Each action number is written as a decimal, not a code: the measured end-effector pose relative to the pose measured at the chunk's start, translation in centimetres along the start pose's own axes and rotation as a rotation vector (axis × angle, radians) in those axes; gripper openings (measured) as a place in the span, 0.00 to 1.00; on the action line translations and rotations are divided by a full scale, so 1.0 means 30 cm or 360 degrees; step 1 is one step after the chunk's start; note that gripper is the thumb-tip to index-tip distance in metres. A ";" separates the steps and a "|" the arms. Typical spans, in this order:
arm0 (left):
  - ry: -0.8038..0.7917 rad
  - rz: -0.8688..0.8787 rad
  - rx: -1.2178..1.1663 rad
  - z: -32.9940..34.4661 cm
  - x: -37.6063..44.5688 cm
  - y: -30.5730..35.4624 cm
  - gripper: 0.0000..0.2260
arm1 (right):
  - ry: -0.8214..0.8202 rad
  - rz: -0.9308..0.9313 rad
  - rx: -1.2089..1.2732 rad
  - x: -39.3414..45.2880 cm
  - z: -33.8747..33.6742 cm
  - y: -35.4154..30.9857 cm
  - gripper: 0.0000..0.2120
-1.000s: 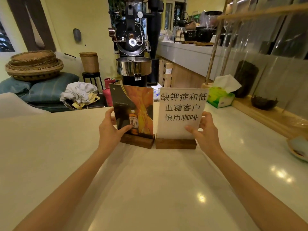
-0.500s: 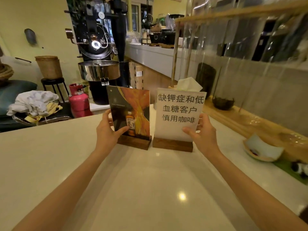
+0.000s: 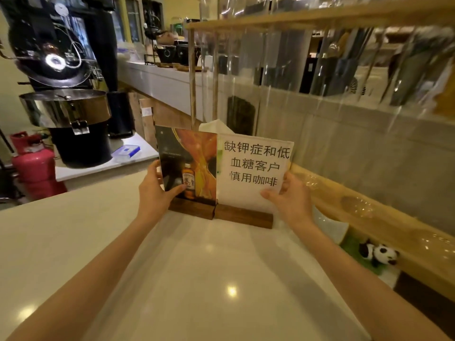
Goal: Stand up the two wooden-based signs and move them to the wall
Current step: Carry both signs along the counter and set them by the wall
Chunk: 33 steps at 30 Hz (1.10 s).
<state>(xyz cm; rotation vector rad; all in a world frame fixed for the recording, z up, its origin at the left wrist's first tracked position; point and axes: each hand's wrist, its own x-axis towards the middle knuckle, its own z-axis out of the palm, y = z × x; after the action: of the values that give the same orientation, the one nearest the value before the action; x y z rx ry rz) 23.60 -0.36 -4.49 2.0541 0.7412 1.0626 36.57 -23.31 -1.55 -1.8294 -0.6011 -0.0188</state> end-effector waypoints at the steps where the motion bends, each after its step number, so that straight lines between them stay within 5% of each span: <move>1: -0.0016 0.0000 -0.0003 0.024 0.012 0.006 0.34 | 0.0002 0.0013 0.0003 0.013 -0.014 0.004 0.21; 33: -0.0595 0.0014 -0.0247 0.463 0.292 0.125 0.33 | 0.0186 0.0115 -0.0164 0.127 -0.185 0.121 0.16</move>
<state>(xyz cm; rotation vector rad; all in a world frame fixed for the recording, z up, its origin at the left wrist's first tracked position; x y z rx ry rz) 40.41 -0.54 -3.44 2.0405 0.4449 0.6864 42.92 -27.58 -1.66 -1.9342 -0.4586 -0.1092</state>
